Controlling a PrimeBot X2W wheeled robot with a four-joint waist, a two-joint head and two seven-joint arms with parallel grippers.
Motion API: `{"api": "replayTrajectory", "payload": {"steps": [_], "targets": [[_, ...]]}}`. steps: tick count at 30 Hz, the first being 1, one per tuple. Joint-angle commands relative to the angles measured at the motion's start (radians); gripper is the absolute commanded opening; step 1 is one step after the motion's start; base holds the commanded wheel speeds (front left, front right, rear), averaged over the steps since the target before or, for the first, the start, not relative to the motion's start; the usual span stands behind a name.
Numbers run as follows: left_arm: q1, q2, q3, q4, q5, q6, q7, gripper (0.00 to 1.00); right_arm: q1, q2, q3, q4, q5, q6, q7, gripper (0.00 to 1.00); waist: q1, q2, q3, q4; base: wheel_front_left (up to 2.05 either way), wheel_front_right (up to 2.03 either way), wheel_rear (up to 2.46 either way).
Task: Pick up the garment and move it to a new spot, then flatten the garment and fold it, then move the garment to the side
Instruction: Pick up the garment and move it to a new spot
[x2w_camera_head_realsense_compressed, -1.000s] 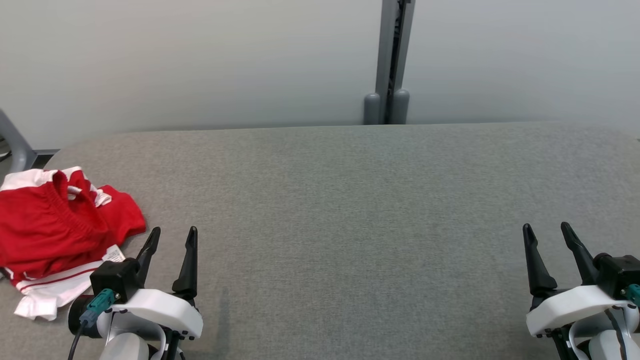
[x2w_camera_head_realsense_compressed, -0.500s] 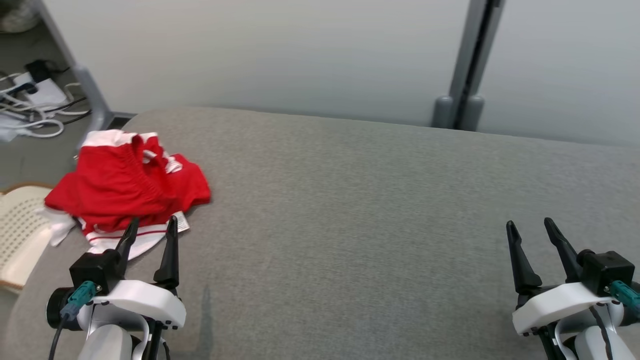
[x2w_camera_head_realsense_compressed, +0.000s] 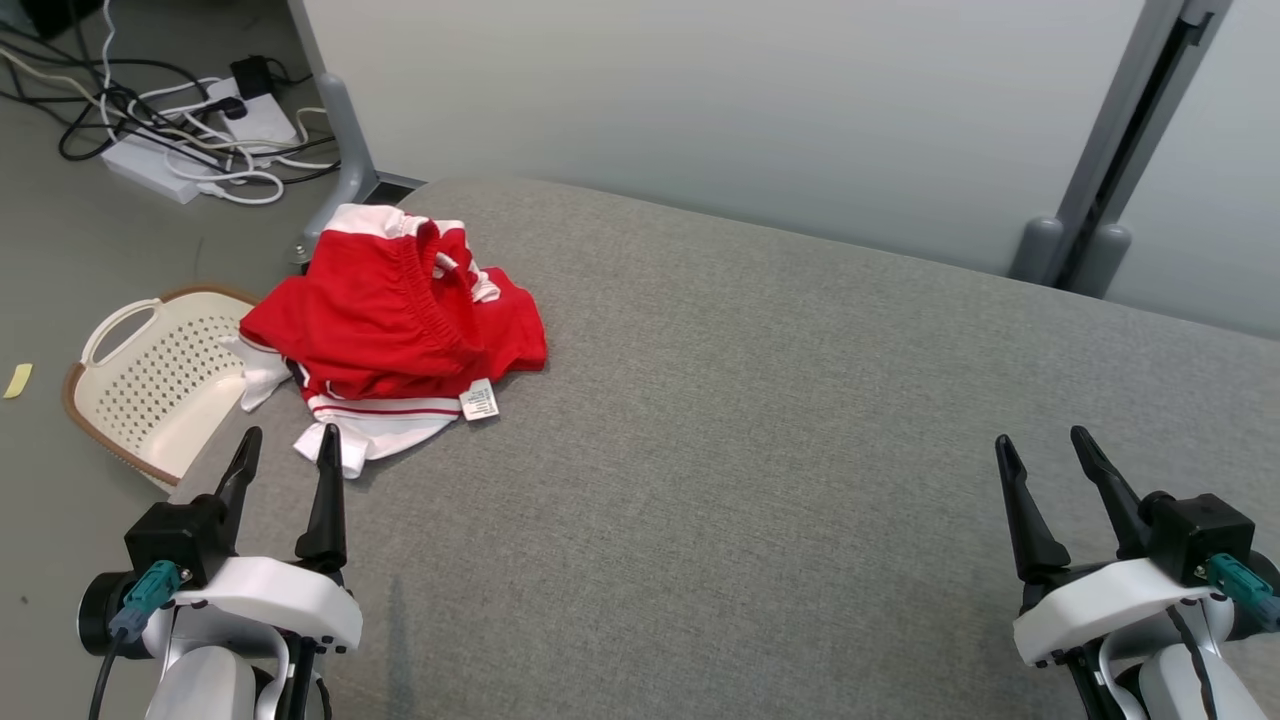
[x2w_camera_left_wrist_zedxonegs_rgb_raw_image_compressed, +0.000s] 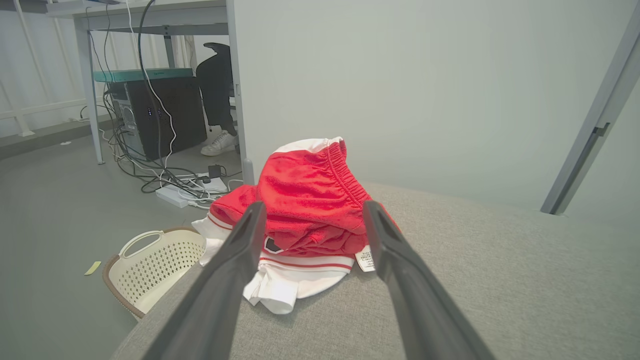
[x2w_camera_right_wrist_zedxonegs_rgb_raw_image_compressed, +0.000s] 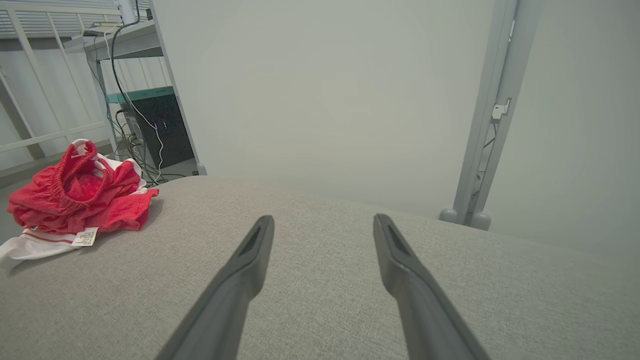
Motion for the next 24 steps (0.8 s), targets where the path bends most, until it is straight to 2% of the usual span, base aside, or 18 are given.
{"api": "replayTrajectory", "payload": {"steps": [1, 16, 24], "targets": [[-0.006, 0.003, 0.000, -0.003, 0.005, 0.002, 0.001, 1.00, -0.009, -0.008, -0.001, 0.002, -0.005, 0.002, -0.006, 1.00, 0.0000, 0.0000, 0.004, 0.013, 0.00, 0.00, 0.00], [-0.031, -0.007, 0.007, -0.004, 0.021, -0.001, 0.001, 1.00, -0.017, -0.016, -0.002, 0.001, -0.002, 0.002, -0.006, 1.00, 0.0000, 0.0000, 0.021, 0.037, 0.00, 0.00, 0.00], [-0.110, -0.021, 0.008, 0.010, 0.012, 0.001, 0.001, 1.00, -0.052, -0.049, 0.009, -0.008, -0.003, 0.002, -0.005, 1.00, 0.0000, 0.0000, 0.095, 0.009, 0.00, 0.00, 0.00]]}}
